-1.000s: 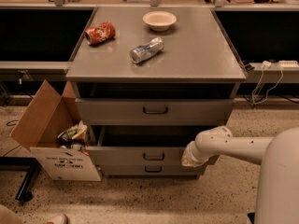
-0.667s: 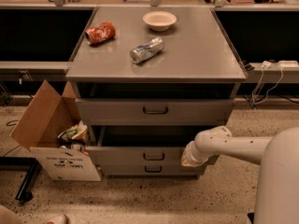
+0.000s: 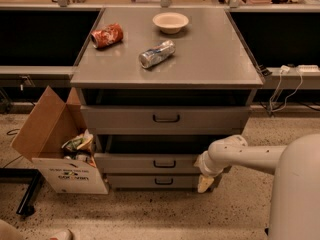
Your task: Close middle drawer
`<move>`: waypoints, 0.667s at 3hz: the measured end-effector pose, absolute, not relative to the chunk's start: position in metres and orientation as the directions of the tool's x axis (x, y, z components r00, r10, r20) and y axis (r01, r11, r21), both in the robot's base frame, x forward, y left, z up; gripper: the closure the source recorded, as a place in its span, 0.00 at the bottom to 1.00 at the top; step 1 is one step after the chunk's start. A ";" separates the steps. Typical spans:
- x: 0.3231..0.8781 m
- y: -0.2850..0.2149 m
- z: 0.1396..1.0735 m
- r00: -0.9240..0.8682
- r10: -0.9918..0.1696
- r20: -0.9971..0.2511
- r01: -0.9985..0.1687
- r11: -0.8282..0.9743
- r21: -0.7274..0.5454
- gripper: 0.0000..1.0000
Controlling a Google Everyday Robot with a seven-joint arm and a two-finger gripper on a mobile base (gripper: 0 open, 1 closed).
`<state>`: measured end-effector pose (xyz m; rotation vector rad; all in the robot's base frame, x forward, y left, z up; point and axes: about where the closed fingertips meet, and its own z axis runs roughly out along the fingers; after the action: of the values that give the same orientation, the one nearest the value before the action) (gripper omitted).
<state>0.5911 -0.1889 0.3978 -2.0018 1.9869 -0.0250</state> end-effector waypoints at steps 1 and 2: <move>0.587 -0.189 0.398 0.032 -0.977 -0.210 -0.971 0.019 -0.236 0.00; 0.590 -0.190 0.398 0.028 -0.977 -0.210 -0.971 0.023 -0.236 0.00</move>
Offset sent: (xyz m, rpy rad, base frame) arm 0.0918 -0.0052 0.0016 -0.0035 -0.0001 -0.0751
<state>0.5902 -0.1897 0.3977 -1.9973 1.9918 -0.0262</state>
